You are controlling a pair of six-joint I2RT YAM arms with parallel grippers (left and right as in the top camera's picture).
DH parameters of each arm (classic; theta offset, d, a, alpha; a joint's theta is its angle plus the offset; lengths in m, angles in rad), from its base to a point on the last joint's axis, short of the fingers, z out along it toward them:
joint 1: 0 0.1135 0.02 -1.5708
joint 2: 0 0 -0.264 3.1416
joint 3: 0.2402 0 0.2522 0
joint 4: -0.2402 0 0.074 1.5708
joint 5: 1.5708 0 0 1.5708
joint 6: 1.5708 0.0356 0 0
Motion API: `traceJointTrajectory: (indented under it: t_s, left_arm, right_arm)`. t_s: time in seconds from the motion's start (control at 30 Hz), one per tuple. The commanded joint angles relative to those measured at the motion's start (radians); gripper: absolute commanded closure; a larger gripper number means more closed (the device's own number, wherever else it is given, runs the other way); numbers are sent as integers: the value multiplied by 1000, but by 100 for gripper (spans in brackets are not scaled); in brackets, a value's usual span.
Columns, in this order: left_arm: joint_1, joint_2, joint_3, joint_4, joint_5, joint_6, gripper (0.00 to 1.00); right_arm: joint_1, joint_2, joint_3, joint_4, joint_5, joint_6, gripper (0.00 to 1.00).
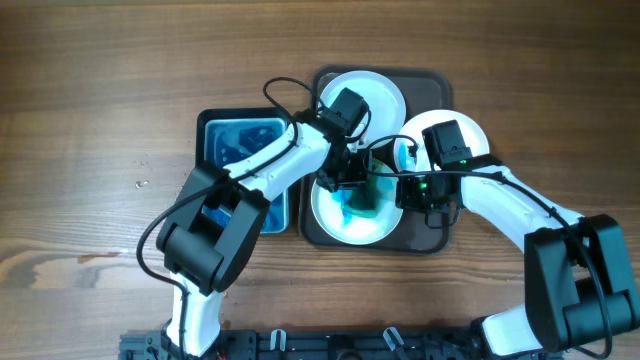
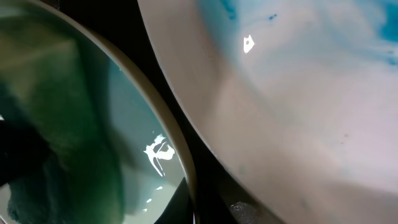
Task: Clean dirty plates on tray and stack at the side
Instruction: 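Scrub the lower-middle plate with the sponge in the left gripper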
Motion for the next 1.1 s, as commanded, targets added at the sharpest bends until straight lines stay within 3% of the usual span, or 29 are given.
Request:
traceJointTrajectory:
  t_s: [0.0, 0.13, 0.27, 0.33, 0.5, 0.6, 0.8, 0.93, 1.07]
  left_arm:
    - [29, 7, -6, -102, -375, -16, 96]
    - [34, 6, -6, -162, -526, 60, 96]
    - [22, 7, -6, -171, -505, 81, 96]
    - [13, 7, -6, -159, -395, 81, 96]
    - [-4, 10, -7, -51, 139, 81, 96]
    - [-31, 12, -7, 26, 304, 69, 96]
    - [-61, 12, -7, 4, 287, 58, 96]
    - [-47, 12, -7, -80, 109, 58, 96]
    - [-13, 12, -7, -178, -161, 58, 96]
  right_arm:
    - [8, 44, -26, -5, 41, 25, 96]
    - [8, 44, -26, -5, 41, 24, 96]
    - [8, 44, -26, -4, 41, 25, 96]
    - [8, 44, -26, -4, 41, 26, 96]
    - [8, 44, -26, -5, 42, 37, 95]
    - [8, 44, -26, -5, 45, 51, 96]
    - [8, 44, -26, -6, 45, 51, 96]
    - [8, 44, -26, -9, 44, 51, 96]
    - [8, 44, -26, -9, 44, 51, 96]
